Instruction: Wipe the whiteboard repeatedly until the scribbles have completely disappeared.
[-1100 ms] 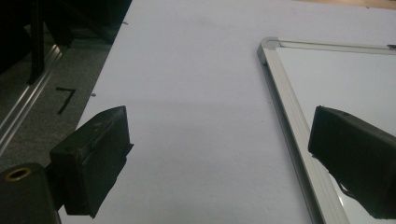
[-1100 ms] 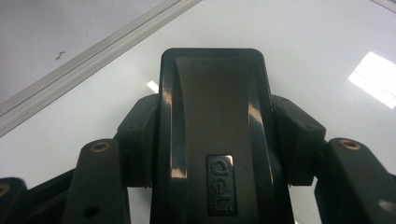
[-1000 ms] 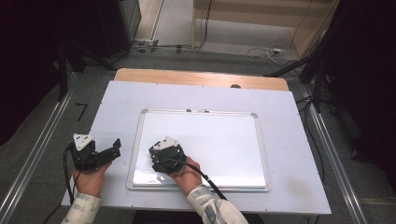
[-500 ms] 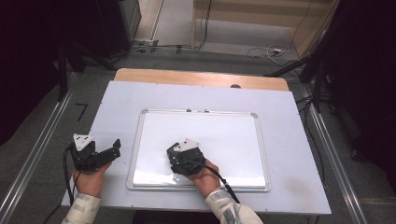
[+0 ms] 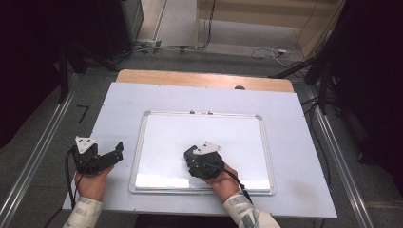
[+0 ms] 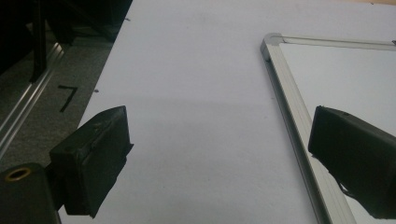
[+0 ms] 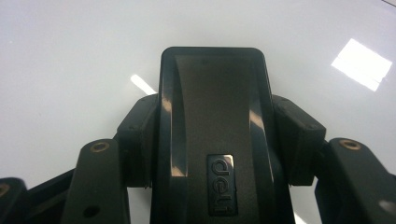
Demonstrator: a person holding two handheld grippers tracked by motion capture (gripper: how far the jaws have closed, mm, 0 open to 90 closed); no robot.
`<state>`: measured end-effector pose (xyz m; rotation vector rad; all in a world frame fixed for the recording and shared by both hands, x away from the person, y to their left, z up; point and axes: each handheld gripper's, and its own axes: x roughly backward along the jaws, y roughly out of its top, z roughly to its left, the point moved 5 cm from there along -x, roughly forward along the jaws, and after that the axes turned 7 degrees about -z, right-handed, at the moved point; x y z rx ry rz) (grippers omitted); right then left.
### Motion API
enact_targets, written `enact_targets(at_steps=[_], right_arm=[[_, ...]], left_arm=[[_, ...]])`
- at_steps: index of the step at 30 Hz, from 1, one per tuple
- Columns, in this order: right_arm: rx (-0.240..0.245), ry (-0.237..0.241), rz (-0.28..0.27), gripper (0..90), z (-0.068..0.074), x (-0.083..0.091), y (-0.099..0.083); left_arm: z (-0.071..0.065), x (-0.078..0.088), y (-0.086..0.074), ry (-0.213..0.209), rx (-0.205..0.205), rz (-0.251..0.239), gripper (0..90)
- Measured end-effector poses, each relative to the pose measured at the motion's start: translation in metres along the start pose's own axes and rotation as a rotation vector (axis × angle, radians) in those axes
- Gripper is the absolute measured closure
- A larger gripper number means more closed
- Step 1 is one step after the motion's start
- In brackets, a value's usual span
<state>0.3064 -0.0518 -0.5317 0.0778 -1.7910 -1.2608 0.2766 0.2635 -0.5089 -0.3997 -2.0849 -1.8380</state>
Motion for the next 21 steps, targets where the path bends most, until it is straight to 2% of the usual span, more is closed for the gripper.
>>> enact_targets(at_steps=[21], right_arm=[[-0.039, -0.049, 0.004, 38.8, -0.038, 0.022, -0.020]], left_arm=[[-0.001, -0.001, -0.001, 0.001, -0.002, 0.002, 6.2]])
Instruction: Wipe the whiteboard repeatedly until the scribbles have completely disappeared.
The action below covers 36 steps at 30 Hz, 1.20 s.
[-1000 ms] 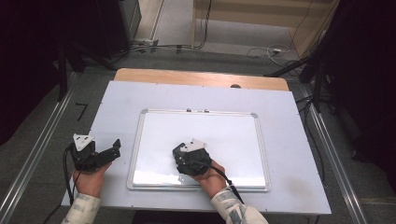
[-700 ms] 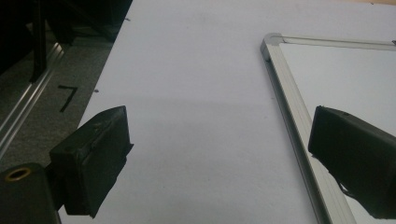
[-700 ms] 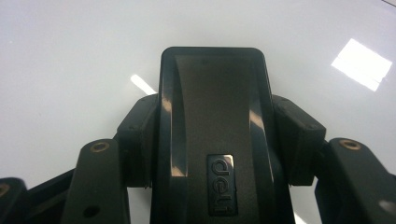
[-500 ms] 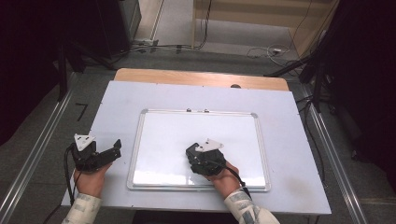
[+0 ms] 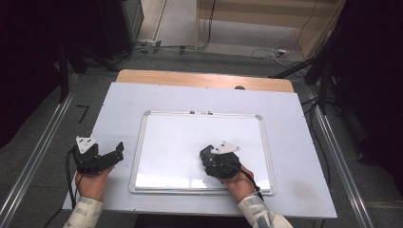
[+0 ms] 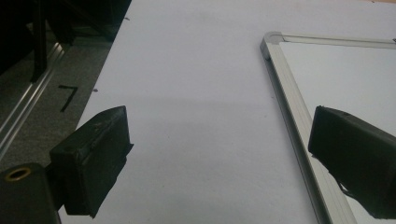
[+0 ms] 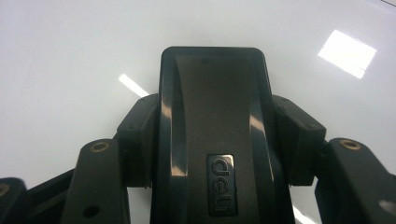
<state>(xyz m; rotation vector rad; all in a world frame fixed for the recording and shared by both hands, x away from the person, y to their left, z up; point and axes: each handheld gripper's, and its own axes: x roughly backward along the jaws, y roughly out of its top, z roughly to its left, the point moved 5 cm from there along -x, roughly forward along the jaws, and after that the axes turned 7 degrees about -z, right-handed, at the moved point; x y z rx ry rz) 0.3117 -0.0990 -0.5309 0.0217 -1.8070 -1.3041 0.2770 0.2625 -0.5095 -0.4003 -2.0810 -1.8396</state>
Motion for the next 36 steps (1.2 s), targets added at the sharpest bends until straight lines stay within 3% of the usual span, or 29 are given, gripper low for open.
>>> enact_targets(at_steps=[25, 36], right_arm=[[-0.036, -0.042, 0.006, 38.8, -0.036, 0.021, -0.019], [-0.094, -0.085, -0.009, 38.9, -0.054, 0.033, -0.026]], left_arm=[[0.000, 0.000, 0.000, 0.003, -0.002, 0.000, 6.2], [0.001, -0.001, 0.000, 0.006, -0.001, 0.001, 6.2]])
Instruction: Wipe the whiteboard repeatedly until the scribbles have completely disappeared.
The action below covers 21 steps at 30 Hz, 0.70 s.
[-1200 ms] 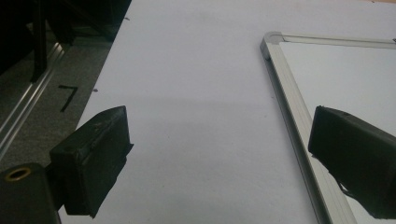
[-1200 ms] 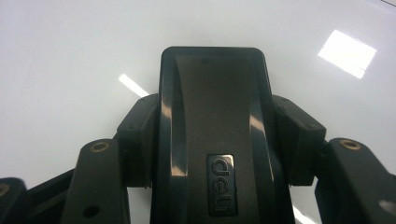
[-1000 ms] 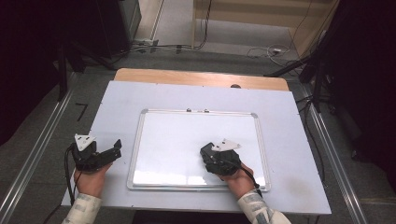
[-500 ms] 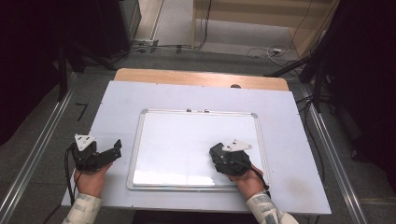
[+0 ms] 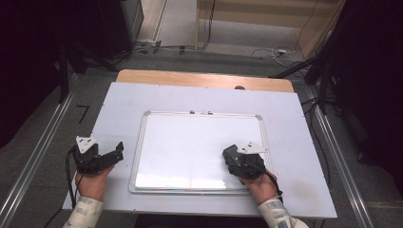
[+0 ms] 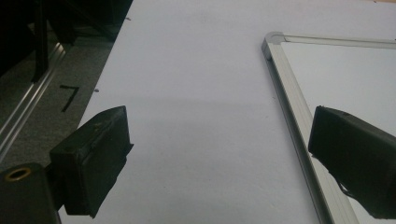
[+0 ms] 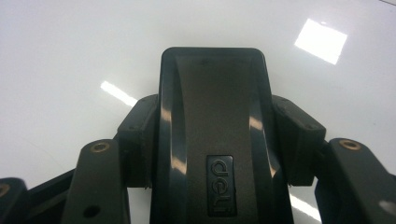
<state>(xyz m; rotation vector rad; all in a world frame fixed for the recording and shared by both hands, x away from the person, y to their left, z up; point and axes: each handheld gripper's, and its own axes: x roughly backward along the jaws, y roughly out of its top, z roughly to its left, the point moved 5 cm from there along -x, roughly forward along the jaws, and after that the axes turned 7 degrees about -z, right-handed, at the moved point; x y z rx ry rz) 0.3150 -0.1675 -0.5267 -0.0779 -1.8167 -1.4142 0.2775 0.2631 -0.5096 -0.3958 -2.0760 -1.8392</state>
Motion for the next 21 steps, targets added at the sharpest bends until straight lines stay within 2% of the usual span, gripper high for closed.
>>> enact_targets(at_steps=[5, 10, 21], right_arm=[[-0.015, -0.015, -0.004, 38.9, -0.005, 0.002, 0.001], [-0.023, -0.009, -0.018, 38.9, -0.004, 0.006, 0.003], [-0.073, 0.004, -0.075, 38.8, -0.004, 0.032, 0.016]], left_arm=[[0.000, 0.000, 0.000, -0.001, 0.002, 0.000, 6.2], [0.001, 0.000, 0.001, -0.005, 0.003, -0.004, 6.2], [0.001, 0.000, 0.001, -0.003, 0.003, -0.003, 6.2]])
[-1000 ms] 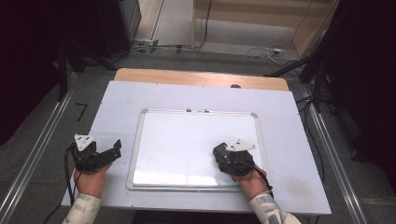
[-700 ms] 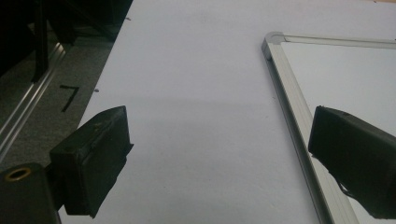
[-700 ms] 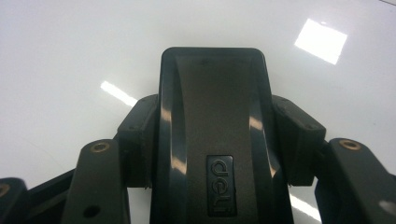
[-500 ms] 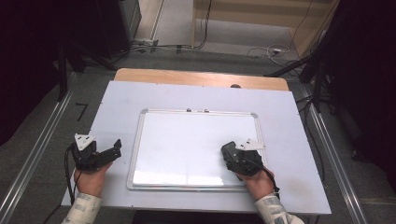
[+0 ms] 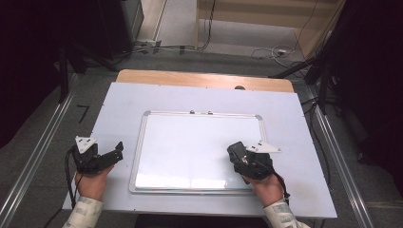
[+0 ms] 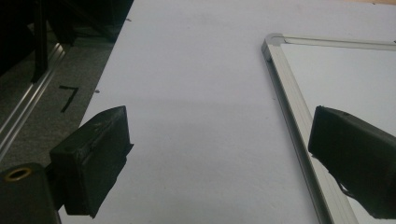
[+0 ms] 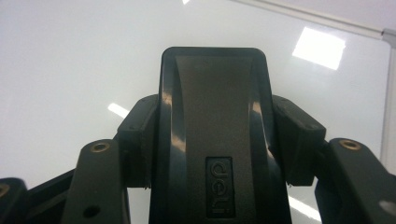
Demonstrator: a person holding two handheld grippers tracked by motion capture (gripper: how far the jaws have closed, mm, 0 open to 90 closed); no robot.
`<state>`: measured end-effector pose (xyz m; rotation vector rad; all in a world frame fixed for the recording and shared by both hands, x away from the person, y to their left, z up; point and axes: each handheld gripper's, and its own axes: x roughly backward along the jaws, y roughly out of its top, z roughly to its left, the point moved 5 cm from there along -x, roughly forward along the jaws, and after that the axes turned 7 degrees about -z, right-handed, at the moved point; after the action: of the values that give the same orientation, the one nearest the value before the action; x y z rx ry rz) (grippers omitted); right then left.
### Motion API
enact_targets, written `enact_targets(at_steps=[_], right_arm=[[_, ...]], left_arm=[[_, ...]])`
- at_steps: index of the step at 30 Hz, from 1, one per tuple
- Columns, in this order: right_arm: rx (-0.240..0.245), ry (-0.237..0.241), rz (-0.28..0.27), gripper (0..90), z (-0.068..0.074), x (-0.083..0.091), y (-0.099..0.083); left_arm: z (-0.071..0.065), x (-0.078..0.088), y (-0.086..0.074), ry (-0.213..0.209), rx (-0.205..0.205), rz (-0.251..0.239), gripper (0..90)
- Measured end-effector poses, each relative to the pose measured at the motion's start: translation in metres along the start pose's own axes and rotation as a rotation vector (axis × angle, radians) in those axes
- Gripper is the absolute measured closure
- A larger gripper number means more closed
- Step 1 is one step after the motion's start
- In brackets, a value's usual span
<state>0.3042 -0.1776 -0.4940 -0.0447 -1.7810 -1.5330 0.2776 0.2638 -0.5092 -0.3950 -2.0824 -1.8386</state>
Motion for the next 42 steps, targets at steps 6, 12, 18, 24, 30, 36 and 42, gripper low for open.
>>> enact_targets(at_steps=[6, 12, 18, 24, 30, 36, 42], right_arm=[[-0.031, -0.010, -0.039, 38.8, -0.005, 0.010, 0.006], [-0.057, -0.033, -0.052, 38.7, -0.013, 0.014, 0.010], [-0.057, -0.049, -0.060, 38.7, -0.016, 0.016, 0.012], [-0.055, -0.047, -0.065, 38.7, -0.015, 0.017, 0.013], [-0.059, -0.053, -0.065, 38.7, -0.017, 0.017, 0.013], [-0.061, -0.058, -0.065, 38.7, -0.016, 0.017, 0.013], [-0.068, -0.068, -0.065, 38.7, -0.020, 0.014, 0.014]], left_arm=[[-0.001, 0.000, 0.000, 0.001, 0.000, -0.001, 6.2], [0.000, -0.001, 0.000, 0.004, -0.002, 0.002, 6.2], [-0.001, -0.001, -0.001, 0.003, -0.004, 0.005, 6.2], [-0.002, -0.001, -0.001, 0.005, -0.006, 0.006, 6.2], [-0.001, 0.000, -0.001, 0.005, -0.009, 0.006, 6.2], [-0.002, 0.000, -0.001, 0.005, -0.010, 0.006, 6.2], [-0.001, 0.000, -0.001, 0.005, -0.004, 0.004, 6.2]])
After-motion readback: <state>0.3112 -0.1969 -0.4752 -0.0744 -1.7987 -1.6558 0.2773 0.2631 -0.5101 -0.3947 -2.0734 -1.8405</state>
